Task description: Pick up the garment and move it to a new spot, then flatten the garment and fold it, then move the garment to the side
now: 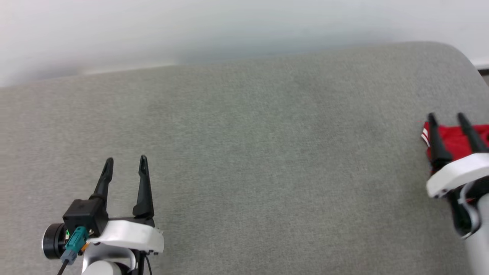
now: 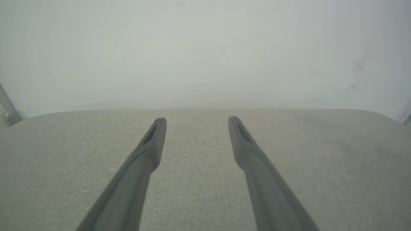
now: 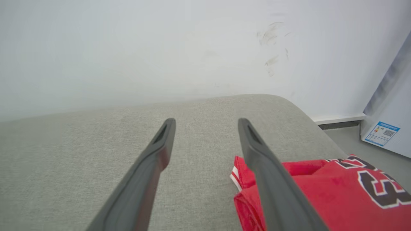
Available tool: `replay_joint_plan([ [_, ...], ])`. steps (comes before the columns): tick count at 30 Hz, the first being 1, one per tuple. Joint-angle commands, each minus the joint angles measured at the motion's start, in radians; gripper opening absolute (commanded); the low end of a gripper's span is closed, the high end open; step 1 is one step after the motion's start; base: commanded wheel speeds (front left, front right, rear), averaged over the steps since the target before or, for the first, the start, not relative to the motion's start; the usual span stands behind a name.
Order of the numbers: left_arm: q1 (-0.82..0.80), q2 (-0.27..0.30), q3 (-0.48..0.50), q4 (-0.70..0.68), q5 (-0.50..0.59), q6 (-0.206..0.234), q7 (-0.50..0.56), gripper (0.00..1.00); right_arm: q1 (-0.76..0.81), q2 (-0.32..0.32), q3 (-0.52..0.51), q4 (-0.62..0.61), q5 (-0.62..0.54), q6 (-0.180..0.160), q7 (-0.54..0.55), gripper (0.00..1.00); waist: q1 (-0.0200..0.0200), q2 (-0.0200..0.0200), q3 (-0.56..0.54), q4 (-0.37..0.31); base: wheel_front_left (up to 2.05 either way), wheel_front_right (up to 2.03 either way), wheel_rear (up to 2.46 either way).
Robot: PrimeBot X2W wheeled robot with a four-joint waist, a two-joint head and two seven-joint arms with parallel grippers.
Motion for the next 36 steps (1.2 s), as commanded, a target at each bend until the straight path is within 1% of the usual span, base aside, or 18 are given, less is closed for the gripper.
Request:
replay_joint_plan([
  [1, 0.027, -0.004, 0.013, -0.001, 0.002, 0.007, -0.006, 1.0, 0.055, 0.034, 0.0, -0.072, -0.022, -0.001, 0.027, 1.0, 0.0001, -0.0001, -0.039, 0.036, 0.0, 0.0, 0.0],
  [7, 0.084, -0.004, 0.045, -0.008, 0.018, 0.027, -0.005, 1.0, 0.204, 0.119, 0.007, -0.326, -0.079, -0.001, 0.13, 1.0, 0.0001, -0.0001, -0.088, 0.064, 0.0, 0.0, 0.0],
  [11, 0.119, -0.001, 0.051, -0.016, 0.02, 0.022, -0.005, 1.0, 0.302, 0.166, -0.014, -0.469, -0.109, -0.001, 0.193, 1.0, 0.0001, -0.0001, -0.118, 0.066, 0.0, 0.0, 0.0],
  [15, 0.156, 0.004, 0.05, -0.019, 0.016, 0.017, -0.005, 1.0, 0.391, 0.196, -0.028, -0.593, -0.136, -0.001, 0.247, 1.0, 0.0001, -0.0001, -0.141, 0.055, 0.0, 0.0, 0.0],
  [19, 0.184, 0.001, 0.041, -0.021, 0.015, 0.02, -0.005, 1.0, 0.466, 0.213, -0.033, -0.686, -0.147, -0.001, 0.289, 1.0, 0.0001, -0.0001, -0.16, 0.049, 0.0, 0.0, 0.0],
  [22, 0.197, 0.002, 0.039, -0.026, 0.013, 0.022, -0.004, 1.0, 0.51, 0.227, -0.034, -0.737, -0.155, -0.001, 0.317, 1.0, 0.0001, -0.0001, -0.166, 0.05, 0.0, 0.0, 0.0],
  [26, 0.206, 0.007, 0.033, -0.031, 0.01, 0.02, 0.002, 1.0, 0.549, 0.241, -0.039, -0.775, -0.162, -0.001, 0.336, 1.0, 0.0001, -0.0001, -0.174, 0.053, 0.0, 0.0, 0.0],
  [36, 0.207, 0.016, 0.027, -0.038, 0.004, 0.019, 0.017, 1.0, 0.559, 0.243, -0.032, -0.782, -0.156, -0.001, 0.339, 1.0, 0.0001, -0.0001, -0.173, 0.051, 0.0, 0.0, 0.0],
])
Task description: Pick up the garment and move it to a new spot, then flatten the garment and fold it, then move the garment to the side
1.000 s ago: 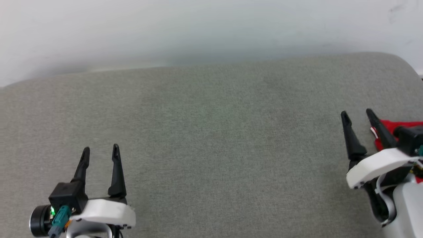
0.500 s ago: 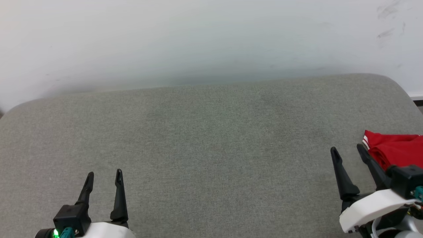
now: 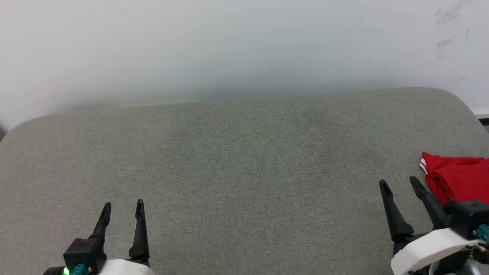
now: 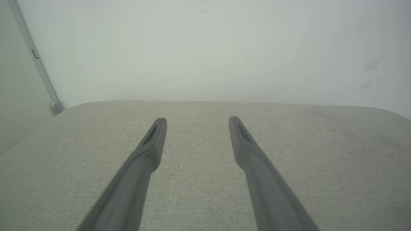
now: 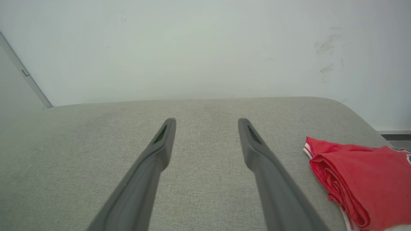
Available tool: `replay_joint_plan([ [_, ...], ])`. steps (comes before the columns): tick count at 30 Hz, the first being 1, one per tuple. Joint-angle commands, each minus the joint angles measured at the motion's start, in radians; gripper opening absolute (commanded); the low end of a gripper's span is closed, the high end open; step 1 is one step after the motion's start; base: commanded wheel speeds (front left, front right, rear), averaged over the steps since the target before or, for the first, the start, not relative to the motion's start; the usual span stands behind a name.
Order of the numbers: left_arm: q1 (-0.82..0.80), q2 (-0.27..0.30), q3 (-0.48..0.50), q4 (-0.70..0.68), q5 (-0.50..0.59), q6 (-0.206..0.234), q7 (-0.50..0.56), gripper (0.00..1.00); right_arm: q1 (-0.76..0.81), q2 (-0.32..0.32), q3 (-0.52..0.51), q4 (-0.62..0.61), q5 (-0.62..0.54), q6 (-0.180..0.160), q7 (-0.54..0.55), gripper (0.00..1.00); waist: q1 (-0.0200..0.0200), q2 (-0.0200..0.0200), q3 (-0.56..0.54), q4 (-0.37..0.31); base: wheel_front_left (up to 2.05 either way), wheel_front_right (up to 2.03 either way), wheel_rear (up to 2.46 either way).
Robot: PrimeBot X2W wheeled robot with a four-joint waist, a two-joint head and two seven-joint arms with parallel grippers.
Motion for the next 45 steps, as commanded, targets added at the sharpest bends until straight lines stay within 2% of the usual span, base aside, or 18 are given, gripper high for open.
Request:
replay_joint_plan([
  [1, 0.007, 0.007, -0.001, -0.005, -0.001, -0.001, 0.004, 1.0, 0.005, 0.004, 0.002, -0.003, 0.001, -0.001, -0.004, 1.0, 0.0001, 0.0, 0.001, -0.002, 0.0, 0.0, 0.0],
  [9, 0.0, 0.009, -0.003, -0.005, -0.006, 0.004, 0.01, 1.0, 0.0, -0.001, -0.003, -0.001, 0.009, -0.001, -0.007, 1.0, 0.0001, 0.0, 0.0, -0.003, 0.0, 0.0, 0.0],
  [10, 0.0, 0.003, -0.002, -0.002, -0.003, 0.001, 0.009, 0.0, 0.0, 0.001, -0.003, 0.0, 0.005, 0.0, -0.003, 0.0, 0.0001, 0.0, 0.0, -0.003, 0.0, 0.0, 0.0],
  [14, 0.005, -0.018, -0.006, 0.024, -0.017, -0.003, 0.014, 0.0, 0.002, 0.003, -0.002, 0.034, 0.022, 0.0, -0.002, 0.0, 0.0001, 0.0, 0.001, -0.003, 0.0, 0.0, 0.0],
  [29, -0.039, -0.069, 0.064, 0.082, -0.254, -0.088, 0.073, 0.0, -0.036, 0.009, -0.019, 0.105, 0.302, 0.0, -0.005, 0.0, 0.0001, 0.0, 0.002, 0.002, 0.0, 0.0, 0.0],
  [45, -0.081, -0.117, 0.128, 0.139, -0.461, -0.166, 0.128, 0.0, -0.071, 0.015, -0.036, 0.168, 0.548, 0.0, -0.006, 0.0, 0.0001, 0.0, 0.004, 0.006, 0.0, 0.0, 0.0],
])
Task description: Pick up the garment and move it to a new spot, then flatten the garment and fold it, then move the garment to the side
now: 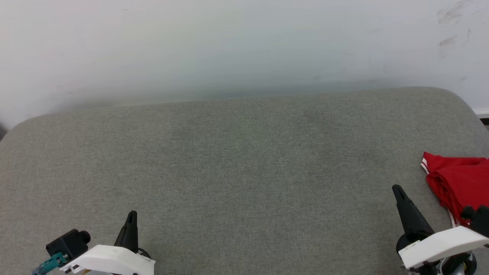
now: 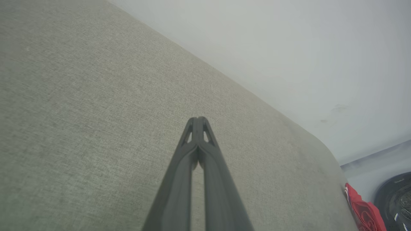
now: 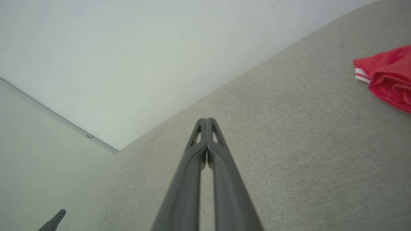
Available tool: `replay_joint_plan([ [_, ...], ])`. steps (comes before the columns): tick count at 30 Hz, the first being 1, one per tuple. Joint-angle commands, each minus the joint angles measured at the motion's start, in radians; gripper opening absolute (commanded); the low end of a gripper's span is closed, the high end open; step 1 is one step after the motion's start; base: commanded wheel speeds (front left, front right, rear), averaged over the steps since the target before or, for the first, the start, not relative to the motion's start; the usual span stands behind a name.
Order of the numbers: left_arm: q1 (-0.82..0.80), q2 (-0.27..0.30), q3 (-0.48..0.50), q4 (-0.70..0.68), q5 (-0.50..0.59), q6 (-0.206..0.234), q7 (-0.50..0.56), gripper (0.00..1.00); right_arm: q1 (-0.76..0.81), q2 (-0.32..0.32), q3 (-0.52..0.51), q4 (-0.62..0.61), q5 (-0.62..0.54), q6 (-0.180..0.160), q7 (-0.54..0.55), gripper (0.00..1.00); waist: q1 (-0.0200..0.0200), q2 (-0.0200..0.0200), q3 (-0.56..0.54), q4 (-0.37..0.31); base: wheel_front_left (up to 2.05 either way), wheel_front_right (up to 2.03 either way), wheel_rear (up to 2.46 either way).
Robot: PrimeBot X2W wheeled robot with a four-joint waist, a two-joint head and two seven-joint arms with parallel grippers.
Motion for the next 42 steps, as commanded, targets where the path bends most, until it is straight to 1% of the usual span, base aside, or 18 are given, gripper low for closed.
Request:
replay_joint_plan([
  [1, -0.035, -0.002, 0.019, -0.002, -0.033, -0.016, 0.007, 0.0, -0.035, 0.002, -0.005, -0.002, 0.043, 0.0, -0.005, 0.0, 0.0, -0.0001, 0.0, 0.001, 0.0, 0.0, 0.0],
  [25, -0.078, -0.064, 0.102, 0.055, -0.277, -0.109, 0.077, 0.0, -0.073, 0.01, -0.027, 0.075, 0.338, 0.0, -0.005, 0.0, 0.0, -0.0001, 0.003, 0.008, 0.0, 0.0, 0.0],
  [42, -0.105, -0.1, 0.149, 0.088, -0.409, -0.159, 0.119, 0.0, -0.097, 0.015, -0.039, 0.118, 0.498, 0.0, -0.005, 0.0, 0.0, -0.0001, 0.005, 0.012, 0.0, 0.0, 0.0],
])
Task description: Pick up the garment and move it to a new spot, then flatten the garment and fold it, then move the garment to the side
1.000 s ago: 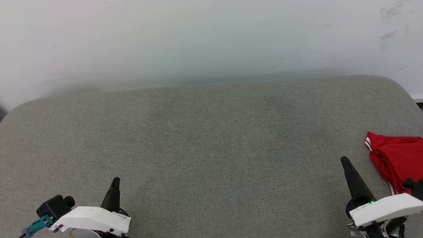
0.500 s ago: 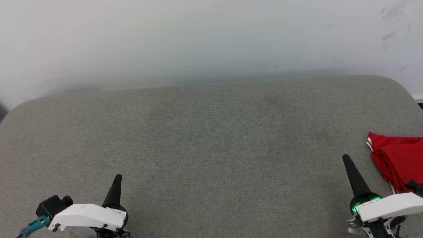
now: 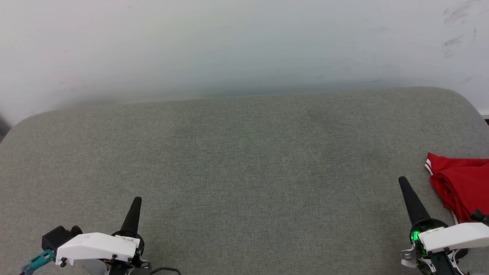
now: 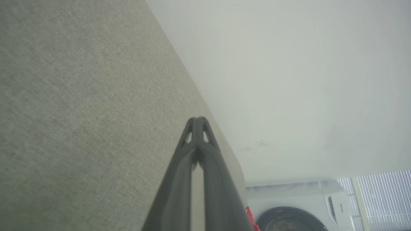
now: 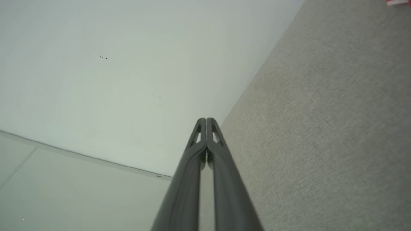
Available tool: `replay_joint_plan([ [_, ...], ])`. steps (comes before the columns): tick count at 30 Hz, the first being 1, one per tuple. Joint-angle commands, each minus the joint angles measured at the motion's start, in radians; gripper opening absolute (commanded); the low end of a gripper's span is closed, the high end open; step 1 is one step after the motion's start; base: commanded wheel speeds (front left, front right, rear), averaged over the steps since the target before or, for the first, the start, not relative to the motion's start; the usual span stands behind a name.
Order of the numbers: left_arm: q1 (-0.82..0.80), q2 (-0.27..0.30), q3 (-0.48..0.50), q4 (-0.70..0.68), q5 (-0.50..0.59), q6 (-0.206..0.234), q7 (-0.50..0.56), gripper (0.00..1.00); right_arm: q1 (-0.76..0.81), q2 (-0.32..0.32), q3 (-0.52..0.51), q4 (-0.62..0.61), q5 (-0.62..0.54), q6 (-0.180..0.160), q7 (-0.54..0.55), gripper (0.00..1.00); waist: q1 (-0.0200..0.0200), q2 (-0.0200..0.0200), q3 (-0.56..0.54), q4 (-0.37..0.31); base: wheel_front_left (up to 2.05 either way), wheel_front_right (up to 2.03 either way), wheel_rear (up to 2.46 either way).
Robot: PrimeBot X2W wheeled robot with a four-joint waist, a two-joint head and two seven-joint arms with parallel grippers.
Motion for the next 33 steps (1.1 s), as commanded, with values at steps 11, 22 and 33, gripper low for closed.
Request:
replay_joint_plan([
  [11, -0.039, -0.022, 0.036, 0.017, -0.091, -0.037, 0.029, 0.0, -0.036, 0.004, -0.01, 0.025, 0.113, 0.0, -0.002, 0.0, -0.0001, 0.0, 0.001, 0.003, 0.0, 0.0, 0.0],
  [22, -0.05, -0.043, 0.065, 0.037, -0.164, -0.066, 0.053, 0.0, -0.051, 0.008, -0.017, 0.048, 0.202, 0.0, -0.001, 0.0, -0.0001, 0.0, 0.003, 0.007, 0.0, 0.0, 0.0],
  [33, -0.066, -0.061, 0.091, 0.054, -0.229, -0.092, 0.076, 0.0, -0.059, 0.011, -0.024, 0.071, 0.284, 0.0, -0.001, 0.0, -0.0001, 0.0, 0.004, 0.01, 0.0, 0.0, 0.0],
])
